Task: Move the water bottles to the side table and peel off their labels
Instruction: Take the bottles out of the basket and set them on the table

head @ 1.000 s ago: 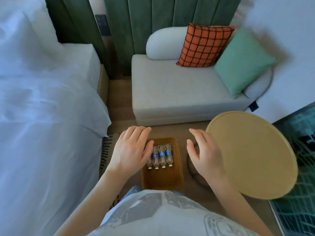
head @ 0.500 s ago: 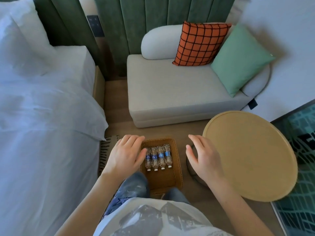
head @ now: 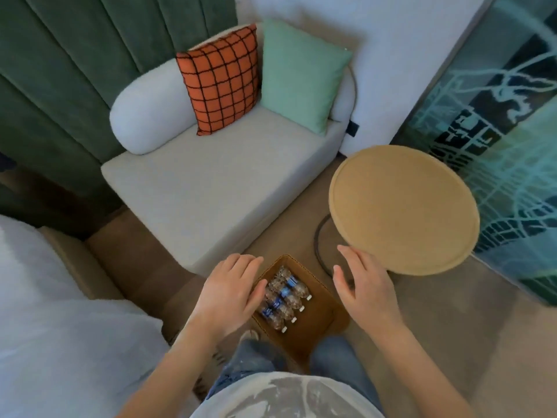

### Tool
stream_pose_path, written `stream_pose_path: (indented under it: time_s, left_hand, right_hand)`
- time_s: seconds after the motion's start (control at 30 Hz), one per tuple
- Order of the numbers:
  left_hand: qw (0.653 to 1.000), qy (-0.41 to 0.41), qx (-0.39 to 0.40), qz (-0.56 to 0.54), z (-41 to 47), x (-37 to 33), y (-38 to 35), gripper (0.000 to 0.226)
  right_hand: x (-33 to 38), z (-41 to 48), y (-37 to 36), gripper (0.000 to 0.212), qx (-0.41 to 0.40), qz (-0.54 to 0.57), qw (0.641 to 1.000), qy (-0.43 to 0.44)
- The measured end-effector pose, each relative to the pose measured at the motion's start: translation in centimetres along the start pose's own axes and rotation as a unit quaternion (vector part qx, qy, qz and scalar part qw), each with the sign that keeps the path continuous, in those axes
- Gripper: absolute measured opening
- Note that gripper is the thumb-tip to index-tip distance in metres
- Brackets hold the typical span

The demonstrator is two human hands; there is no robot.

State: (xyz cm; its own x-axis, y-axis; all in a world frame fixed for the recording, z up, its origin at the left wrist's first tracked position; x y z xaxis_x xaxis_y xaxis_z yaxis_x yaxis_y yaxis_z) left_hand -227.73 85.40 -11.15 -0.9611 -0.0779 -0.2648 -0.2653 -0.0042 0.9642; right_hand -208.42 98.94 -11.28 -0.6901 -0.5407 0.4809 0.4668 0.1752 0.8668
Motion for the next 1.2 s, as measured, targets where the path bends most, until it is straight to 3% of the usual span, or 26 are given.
stream_pose_path:
  time_s: [0.13, 0.3, 0.63, 0.9, 1.07, 1.2]
  left_hand:
    - [0.993, -0.121, 0.01, -0.002, 0.8, 1.5, 1.8, 0.049]
    - [0.978, -0.208, -0.017, -0.02, 2.1, 0.4, 3.3, 0.043]
    - [0.955, -0.283, 0.089, -0.008, 1.4, -4.7, -1.0, 0.051]
    - [0.945, -0.318, 0.078, -0.008, 3.6, -5.4, -0.7, 0.045]
    - [0.918, -0.384, 0.1, -0.001, 7.8, -5.3, -1.4, 0.048]
    - [0.882, -0.453, 0.132, 0.0, 11.2, -4.3, -2.3, 0.05]
  right_hand:
    - [2.1, -2.5, 0.5, 0.035, -0.048, -0.018, 0.994, -0.094]
    - [2.7, -6.1, 1.6, 0.035, -0.095, -0.018, 0.977, -0.191]
    - [0.0, -14.9, 0.4, 0.035, -0.094, -0.02, 0.946, -0.309]
    - [-0.9, -16.0, 2.8, 0.033, -0.161, -0.026, 0.924, -0.346]
    - [-0.6, -14.7, 2.2, 0.044, -0.202, -0.028, 0.897, -0.392]
    - [0.7, -12.9, 0.0, 0.037, -0.245, -0.043, 0.858, -0.449]
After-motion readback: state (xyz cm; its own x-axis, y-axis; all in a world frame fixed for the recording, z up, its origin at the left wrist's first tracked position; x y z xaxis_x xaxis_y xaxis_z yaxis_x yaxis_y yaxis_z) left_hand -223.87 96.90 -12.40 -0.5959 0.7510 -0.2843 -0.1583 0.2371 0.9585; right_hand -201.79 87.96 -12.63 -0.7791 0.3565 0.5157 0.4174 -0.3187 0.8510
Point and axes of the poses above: each hand's wrist, its own z-axis towards the middle knuckle, its own y-axis out of the back of the hand, x = y × z, the point moved 8 cm from there along z, towards the middle knuckle, and after that the axes turned 9 degrees about -y, right-handed, at the moved point
